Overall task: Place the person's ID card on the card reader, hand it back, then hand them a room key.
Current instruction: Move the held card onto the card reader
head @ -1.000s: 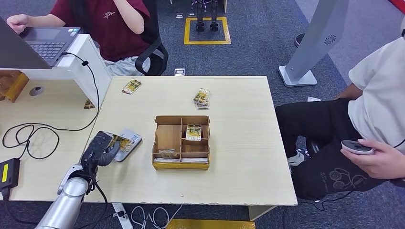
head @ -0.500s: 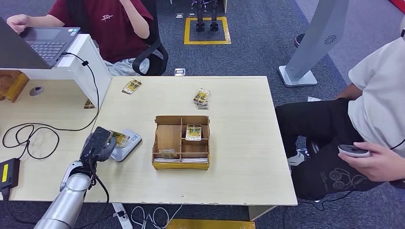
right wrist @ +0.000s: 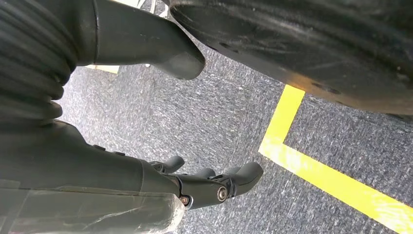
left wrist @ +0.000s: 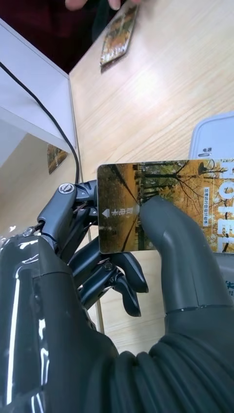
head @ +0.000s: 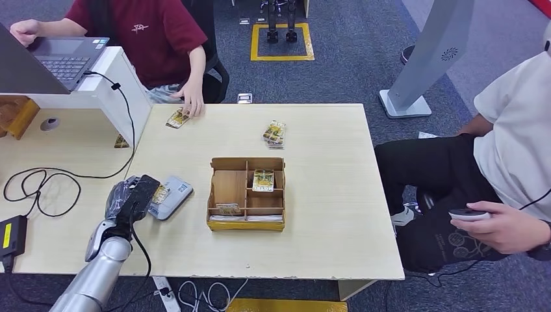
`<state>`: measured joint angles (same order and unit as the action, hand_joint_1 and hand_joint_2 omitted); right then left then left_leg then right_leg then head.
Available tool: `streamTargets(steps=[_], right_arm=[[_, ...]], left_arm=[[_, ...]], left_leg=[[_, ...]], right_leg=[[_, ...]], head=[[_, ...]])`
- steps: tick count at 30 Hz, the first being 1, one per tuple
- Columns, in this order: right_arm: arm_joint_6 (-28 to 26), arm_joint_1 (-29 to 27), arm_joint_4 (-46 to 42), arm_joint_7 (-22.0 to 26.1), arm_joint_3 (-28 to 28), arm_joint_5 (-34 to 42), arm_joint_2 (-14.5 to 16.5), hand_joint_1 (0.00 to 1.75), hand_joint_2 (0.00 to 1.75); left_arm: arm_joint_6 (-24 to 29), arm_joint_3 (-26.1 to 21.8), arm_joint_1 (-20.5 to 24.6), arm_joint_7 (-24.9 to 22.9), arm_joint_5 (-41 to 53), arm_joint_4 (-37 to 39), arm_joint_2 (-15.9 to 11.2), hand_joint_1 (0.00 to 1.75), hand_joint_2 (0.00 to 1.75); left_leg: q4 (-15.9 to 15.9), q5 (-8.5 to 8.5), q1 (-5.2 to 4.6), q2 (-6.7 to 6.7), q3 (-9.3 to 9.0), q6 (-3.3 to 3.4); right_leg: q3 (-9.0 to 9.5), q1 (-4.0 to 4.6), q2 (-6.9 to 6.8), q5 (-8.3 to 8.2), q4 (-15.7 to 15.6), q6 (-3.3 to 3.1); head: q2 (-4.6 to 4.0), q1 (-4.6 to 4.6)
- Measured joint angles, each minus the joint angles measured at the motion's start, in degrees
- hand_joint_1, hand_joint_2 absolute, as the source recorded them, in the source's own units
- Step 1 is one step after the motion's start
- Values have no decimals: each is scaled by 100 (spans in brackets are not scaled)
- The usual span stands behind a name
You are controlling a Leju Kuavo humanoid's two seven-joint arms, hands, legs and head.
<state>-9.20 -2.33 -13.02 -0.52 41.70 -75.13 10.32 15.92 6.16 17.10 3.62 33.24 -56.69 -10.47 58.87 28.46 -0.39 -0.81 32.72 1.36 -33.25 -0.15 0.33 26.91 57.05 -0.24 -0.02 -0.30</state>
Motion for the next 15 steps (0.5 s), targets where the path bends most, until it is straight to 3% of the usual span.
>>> streamTargets(steps=[15], right_arm=[[2, -4, -5, 0, 67, -41, 0, 0, 175]], left_arm=[[165, 22, 135, -191, 426, 383, 78, 175, 175]], left_leg=[[0, 0, 0, 0, -2, 0]], right_leg=[[1, 0, 0, 0, 0, 0]], head=[[0, 0]])
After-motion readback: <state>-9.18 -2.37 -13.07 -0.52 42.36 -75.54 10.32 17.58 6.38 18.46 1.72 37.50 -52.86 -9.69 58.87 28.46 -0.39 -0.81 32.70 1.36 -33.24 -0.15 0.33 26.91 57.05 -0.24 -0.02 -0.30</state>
